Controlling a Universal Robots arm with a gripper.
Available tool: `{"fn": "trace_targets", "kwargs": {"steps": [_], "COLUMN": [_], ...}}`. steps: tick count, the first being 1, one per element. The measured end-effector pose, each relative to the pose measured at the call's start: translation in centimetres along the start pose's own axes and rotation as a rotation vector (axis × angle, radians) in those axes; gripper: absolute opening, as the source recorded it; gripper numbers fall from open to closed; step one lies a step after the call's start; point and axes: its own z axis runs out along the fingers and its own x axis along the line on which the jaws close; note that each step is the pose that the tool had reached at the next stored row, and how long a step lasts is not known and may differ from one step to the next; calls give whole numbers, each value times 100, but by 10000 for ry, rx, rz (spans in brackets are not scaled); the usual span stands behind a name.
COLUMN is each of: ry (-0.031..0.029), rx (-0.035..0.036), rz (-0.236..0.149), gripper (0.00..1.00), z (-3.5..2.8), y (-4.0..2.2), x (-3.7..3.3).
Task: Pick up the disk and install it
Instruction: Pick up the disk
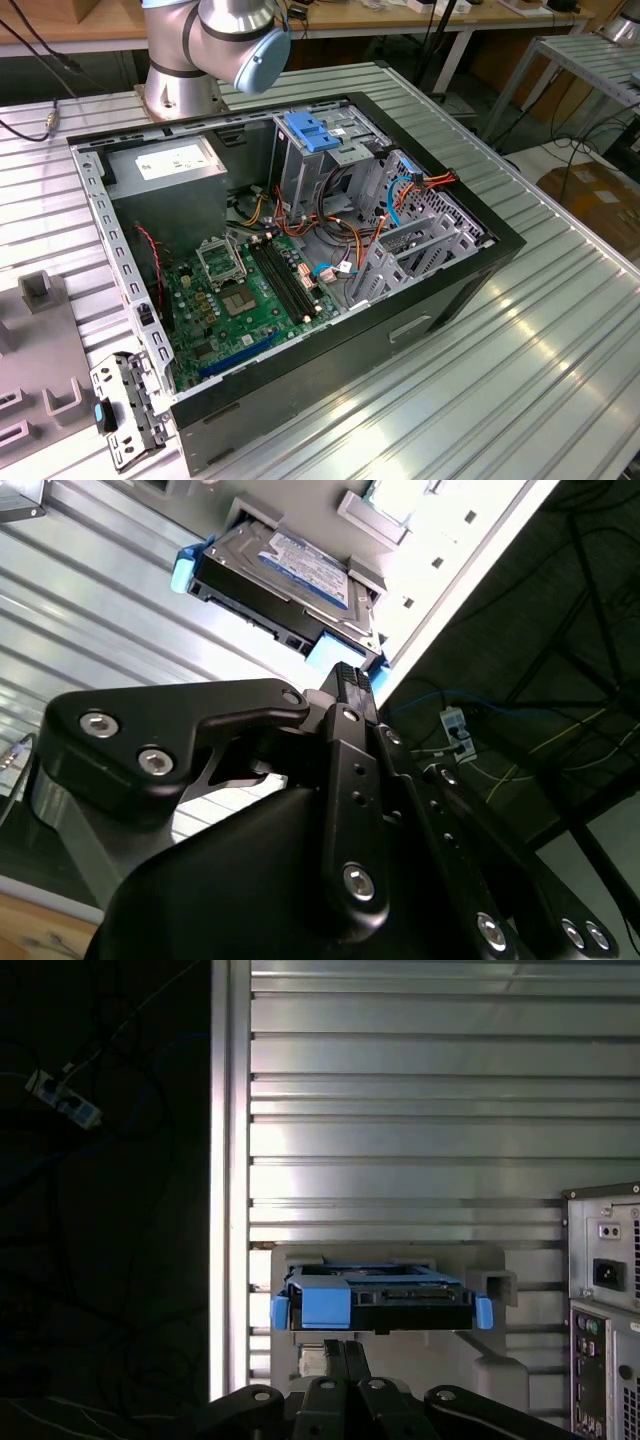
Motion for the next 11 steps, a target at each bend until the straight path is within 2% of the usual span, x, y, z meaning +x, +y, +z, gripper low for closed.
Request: {"fn": "trace_targets", "kwargs": {"steps": [11], "ry": [19], "rx": [-12], "rz": [-601], "gripper": [11], "z": [0], "y": [0], "x": [0]}}
